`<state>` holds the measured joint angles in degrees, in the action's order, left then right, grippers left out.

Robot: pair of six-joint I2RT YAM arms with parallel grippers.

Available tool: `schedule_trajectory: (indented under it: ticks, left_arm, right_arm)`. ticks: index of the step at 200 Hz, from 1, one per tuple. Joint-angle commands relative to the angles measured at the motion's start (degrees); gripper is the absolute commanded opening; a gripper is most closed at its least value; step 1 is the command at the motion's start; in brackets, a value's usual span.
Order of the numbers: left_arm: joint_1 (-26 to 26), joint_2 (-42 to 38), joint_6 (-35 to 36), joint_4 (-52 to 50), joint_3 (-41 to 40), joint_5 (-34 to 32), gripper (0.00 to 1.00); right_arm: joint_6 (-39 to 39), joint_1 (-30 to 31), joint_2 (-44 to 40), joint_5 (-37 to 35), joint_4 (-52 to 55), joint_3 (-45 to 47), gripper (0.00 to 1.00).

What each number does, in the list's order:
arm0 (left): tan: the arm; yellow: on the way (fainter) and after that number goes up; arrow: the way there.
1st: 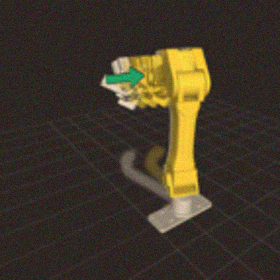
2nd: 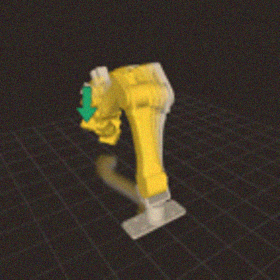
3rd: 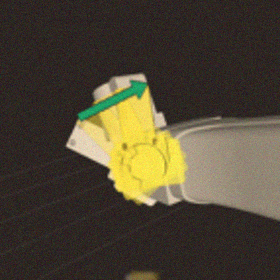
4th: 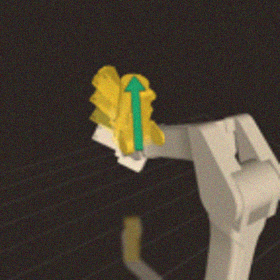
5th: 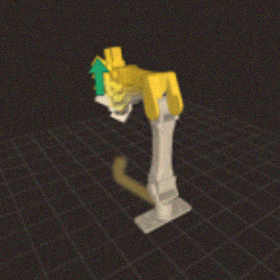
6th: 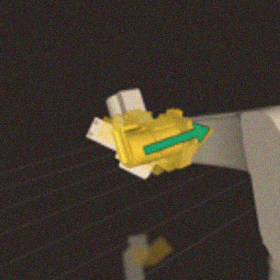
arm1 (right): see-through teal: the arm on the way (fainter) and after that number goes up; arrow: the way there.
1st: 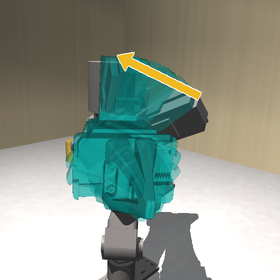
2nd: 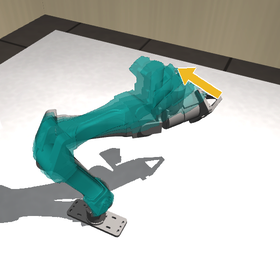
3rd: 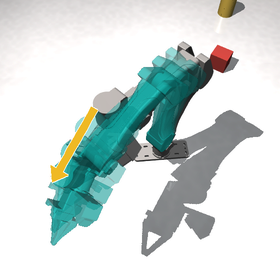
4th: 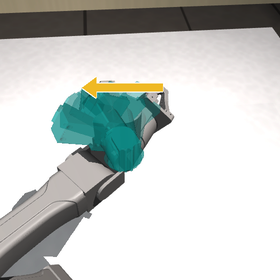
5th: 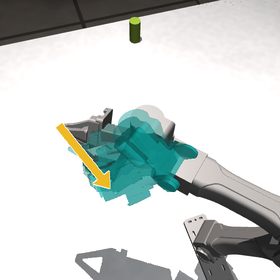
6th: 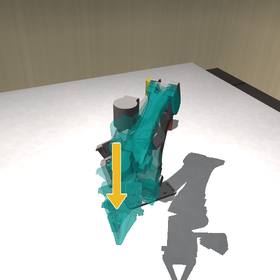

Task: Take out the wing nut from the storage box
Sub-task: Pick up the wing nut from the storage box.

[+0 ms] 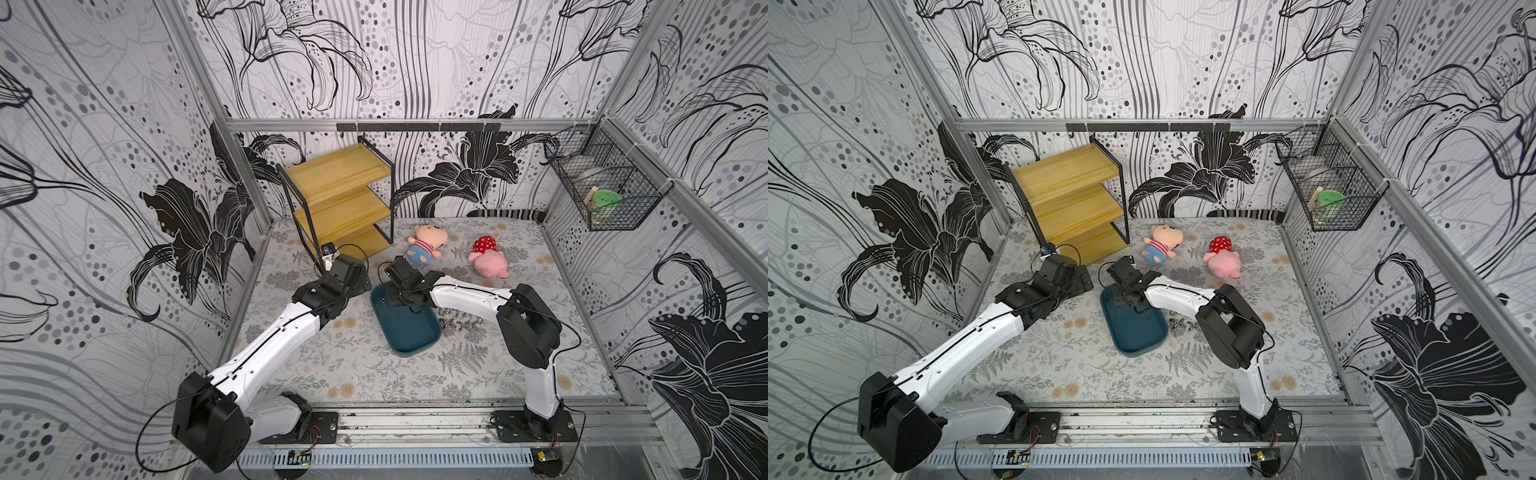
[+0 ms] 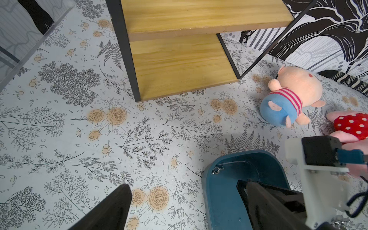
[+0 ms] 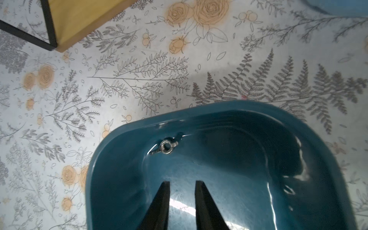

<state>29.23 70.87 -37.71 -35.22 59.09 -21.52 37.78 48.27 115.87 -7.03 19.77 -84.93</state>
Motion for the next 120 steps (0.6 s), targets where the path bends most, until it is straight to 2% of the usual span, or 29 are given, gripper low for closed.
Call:
schedule_trajectory:
  ticks: [1,120]
  left_arm:
    - [0.3,-1.35,-0.52,1.03,-1.04,-0.89,0.95]
    - [0.25,-2.0,-0.59,0.78,-1.77,-1.33,0.95]
  right_arm:
    - [2.2,0.41,1.75,-2.58,-1.61,-2.7,0.28]
    - [5.46,0.55,8.14,-3.49,-2.5,-7.1,0.28]
